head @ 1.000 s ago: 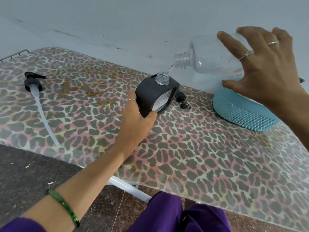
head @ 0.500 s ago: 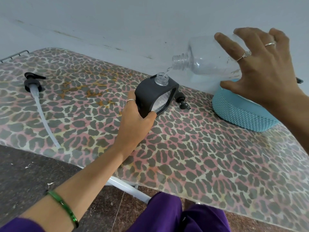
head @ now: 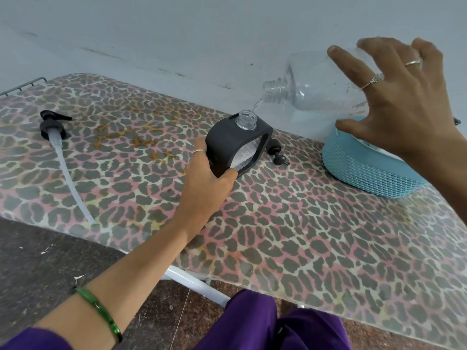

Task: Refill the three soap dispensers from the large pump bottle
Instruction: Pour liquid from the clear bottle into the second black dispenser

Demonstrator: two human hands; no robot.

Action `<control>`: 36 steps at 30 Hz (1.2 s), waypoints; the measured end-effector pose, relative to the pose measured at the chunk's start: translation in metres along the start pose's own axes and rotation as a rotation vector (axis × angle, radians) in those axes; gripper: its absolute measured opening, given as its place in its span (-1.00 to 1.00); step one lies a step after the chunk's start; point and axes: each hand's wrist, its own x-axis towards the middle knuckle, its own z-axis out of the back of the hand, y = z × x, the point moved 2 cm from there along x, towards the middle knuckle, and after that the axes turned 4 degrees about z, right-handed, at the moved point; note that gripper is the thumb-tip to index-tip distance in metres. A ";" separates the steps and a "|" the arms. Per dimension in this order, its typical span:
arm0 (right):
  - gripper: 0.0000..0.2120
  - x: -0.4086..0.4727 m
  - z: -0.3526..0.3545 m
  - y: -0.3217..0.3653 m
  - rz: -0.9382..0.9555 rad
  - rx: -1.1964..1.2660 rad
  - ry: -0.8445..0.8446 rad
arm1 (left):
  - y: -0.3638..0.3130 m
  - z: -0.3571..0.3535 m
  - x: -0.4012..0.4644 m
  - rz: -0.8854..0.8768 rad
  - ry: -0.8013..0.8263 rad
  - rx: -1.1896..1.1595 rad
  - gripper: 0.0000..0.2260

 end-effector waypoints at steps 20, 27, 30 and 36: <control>-0.09 0.001 0.002 -0.001 0.007 -0.020 0.003 | 0.003 0.000 0.002 -0.010 -0.001 -0.009 -0.58; -0.09 0.002 0.003 -0.002 0.012 -0.029 0.005 | 0.002 0.000 0.001 -0.027 0.000 -0.002 -0.55; -0.10 0.002 0.003 -0.002 0.014 -0.034 0.007 | 0.002 0.000 0.001 -0.024 -0.004 -0.003 -0.56; -0.11 0.003 0.004 -0.002 0.014 -0.041 0.005 | 0.002 0.000 0.001 -0.043 -0.003 0.002 -0.58</control>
